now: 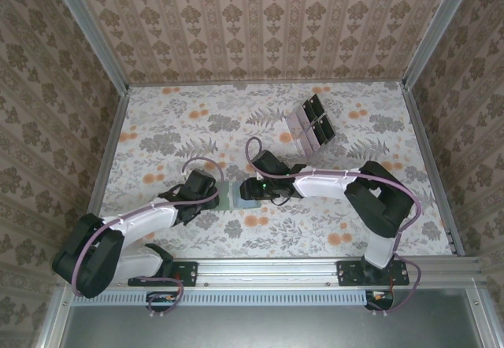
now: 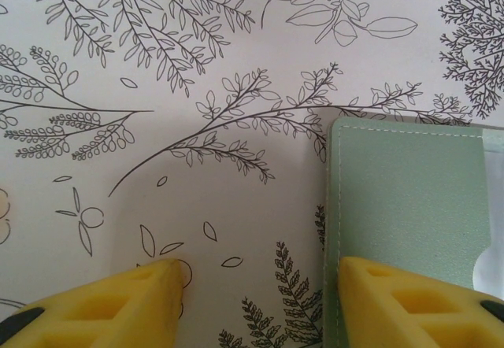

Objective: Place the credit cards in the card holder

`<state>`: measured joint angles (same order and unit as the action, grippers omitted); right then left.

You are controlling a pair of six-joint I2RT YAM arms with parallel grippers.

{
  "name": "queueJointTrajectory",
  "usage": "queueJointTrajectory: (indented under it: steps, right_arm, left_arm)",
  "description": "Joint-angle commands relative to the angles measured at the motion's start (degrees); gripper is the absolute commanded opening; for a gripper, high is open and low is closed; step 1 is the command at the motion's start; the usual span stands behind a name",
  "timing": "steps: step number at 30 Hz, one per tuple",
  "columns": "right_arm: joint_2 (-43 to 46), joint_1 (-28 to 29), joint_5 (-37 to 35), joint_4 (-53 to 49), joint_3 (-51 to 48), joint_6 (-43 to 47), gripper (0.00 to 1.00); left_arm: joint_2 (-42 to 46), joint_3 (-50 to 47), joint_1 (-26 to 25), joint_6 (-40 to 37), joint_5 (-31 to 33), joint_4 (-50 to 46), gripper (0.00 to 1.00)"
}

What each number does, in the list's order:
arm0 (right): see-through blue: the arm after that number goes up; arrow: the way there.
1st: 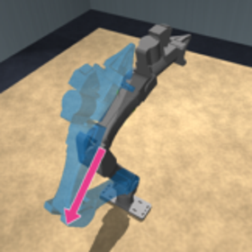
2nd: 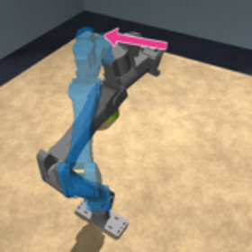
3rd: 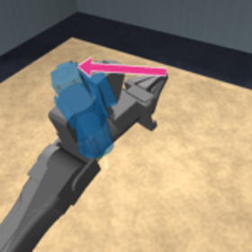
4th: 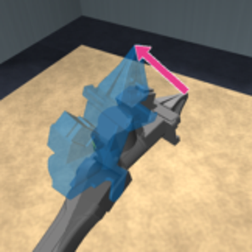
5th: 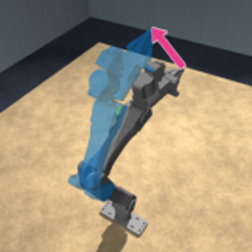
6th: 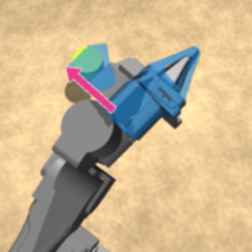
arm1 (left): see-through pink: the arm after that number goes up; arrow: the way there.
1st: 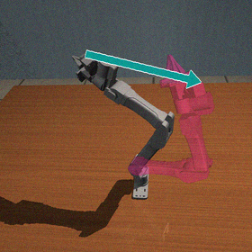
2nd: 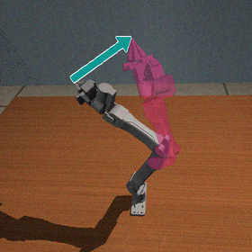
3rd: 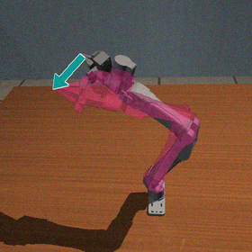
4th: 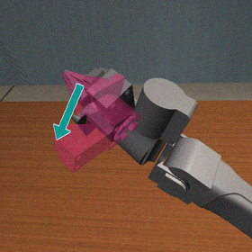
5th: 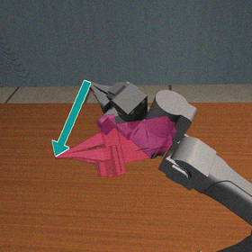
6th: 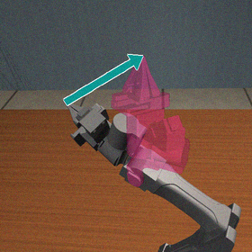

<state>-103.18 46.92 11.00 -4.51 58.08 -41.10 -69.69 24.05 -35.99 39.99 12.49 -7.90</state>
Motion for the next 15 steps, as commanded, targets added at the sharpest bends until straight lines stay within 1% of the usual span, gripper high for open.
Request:
queueJointTrajectory:
  steps: [1,10,15]
  right_arm:
    - [-0.70,0.30,-0.42,0.55,0.68,-0.54,0.49]
    - [-0.42,0.17,-2.01,0.32,-1.13,-1.43,0.49]
    - [-1.86,0.16,-1.53,0.31,-0.57,-1.70,0.50]
  left_arm:
    - [-0.27,0.12,-0.14,-0.96,0.37,-0.01,0.55]
    - [-1.63,0.38,-0.14,-1.02,0.05,0.78,0.54]
    - [-2.00,-0.28,-0.13,-0.63,0.09,1.39,0.54]
